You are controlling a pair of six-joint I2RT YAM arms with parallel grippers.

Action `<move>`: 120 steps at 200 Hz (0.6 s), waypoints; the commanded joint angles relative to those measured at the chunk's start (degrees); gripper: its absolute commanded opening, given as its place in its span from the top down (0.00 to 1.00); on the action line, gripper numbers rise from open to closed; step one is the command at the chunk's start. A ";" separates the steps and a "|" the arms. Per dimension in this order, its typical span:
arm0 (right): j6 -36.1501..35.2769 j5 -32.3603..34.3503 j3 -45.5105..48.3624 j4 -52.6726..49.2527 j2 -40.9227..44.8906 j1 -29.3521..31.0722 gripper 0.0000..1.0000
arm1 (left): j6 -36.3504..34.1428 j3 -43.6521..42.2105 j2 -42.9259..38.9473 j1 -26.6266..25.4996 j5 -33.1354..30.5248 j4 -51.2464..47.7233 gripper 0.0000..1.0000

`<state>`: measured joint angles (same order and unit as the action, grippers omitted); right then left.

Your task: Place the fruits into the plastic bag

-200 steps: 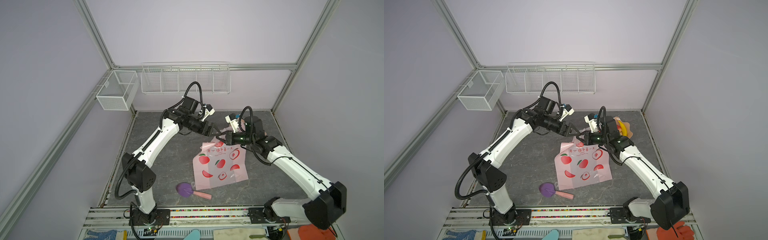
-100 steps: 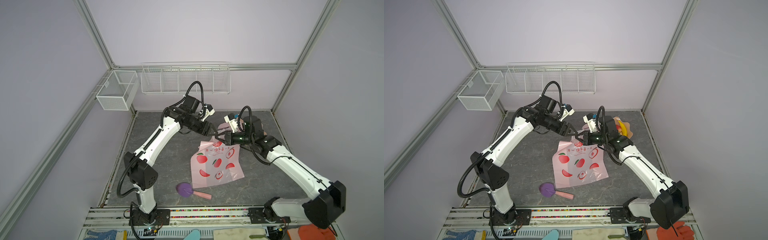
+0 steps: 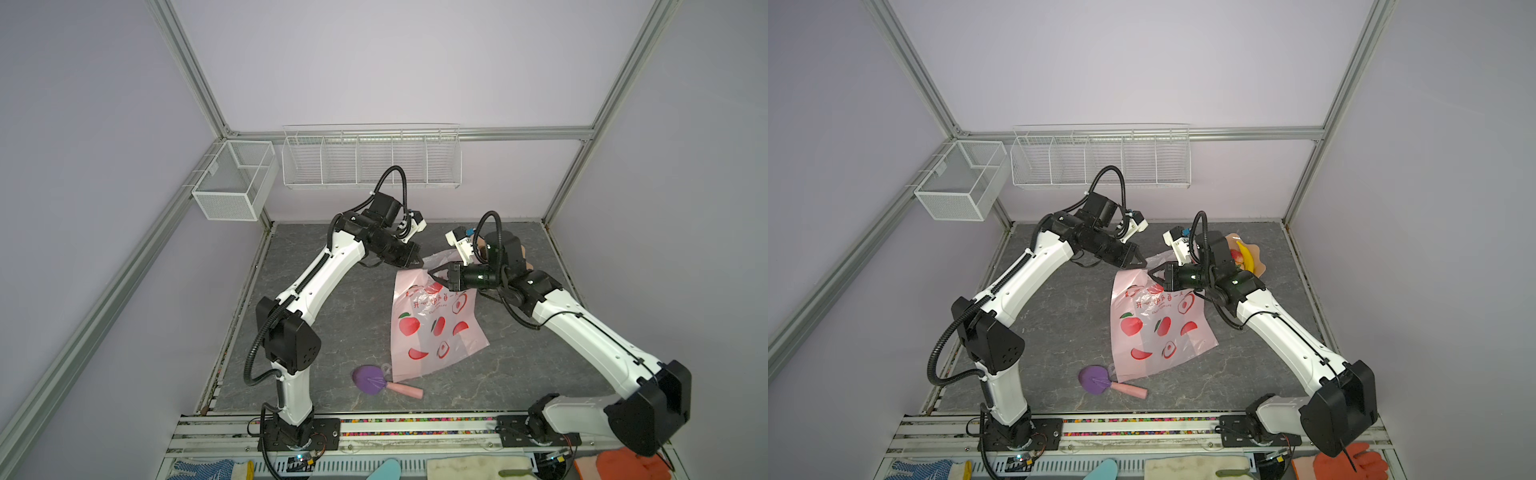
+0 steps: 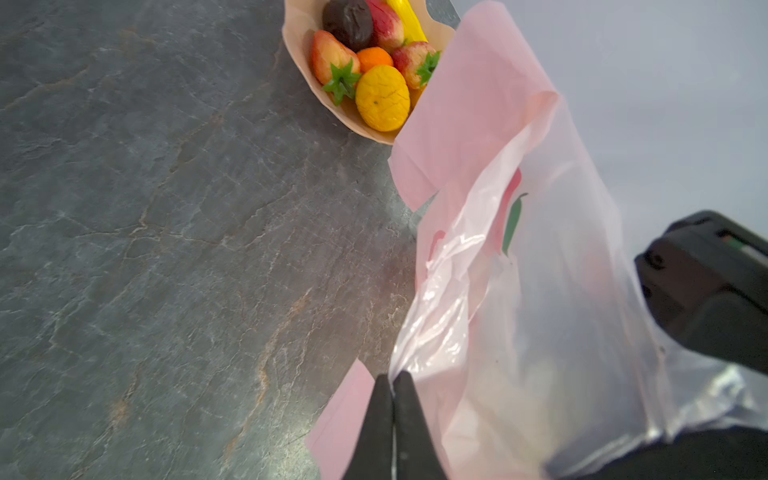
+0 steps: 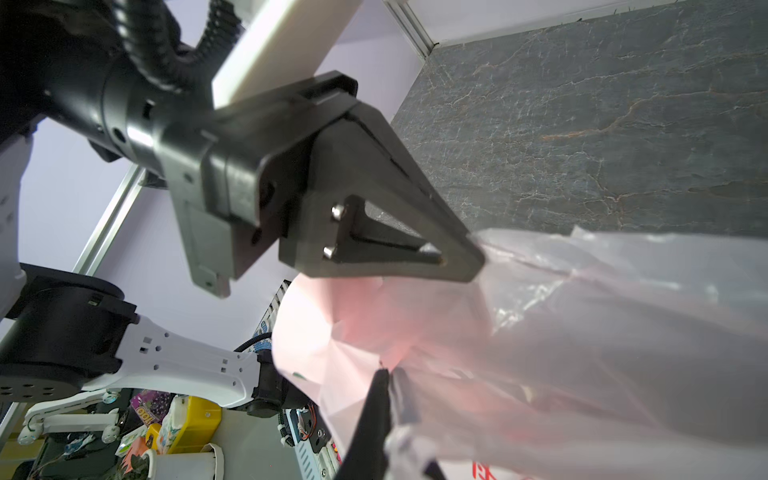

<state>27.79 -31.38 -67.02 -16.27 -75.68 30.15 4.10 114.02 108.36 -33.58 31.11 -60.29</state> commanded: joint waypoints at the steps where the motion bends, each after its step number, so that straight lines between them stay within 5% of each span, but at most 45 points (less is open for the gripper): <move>1: -0.75 2.27 -1.09 -1.25 -0.34 0.30 0.93 | 7.16 -3.96 -4.88 4.73 -5.61 8.96 1.00; 68: 10.19 15.44 -5.00 1.51 -8.40 -0.26 0.93 | 14.23 -9.96 -15.27 9.47 -27.61 28.14 1.00; 120: 3.77 12.61 -36.72 2.20 -21.73 -0.42 0.93 | 7.58 14.77 -10.51 9.71 -33.49 24.97 1.00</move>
<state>35.09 -17.78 -91.26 -18.00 -97.65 29.98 15.16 118.10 97.80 -23.88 4.01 -36.75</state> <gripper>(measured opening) 0.071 0.047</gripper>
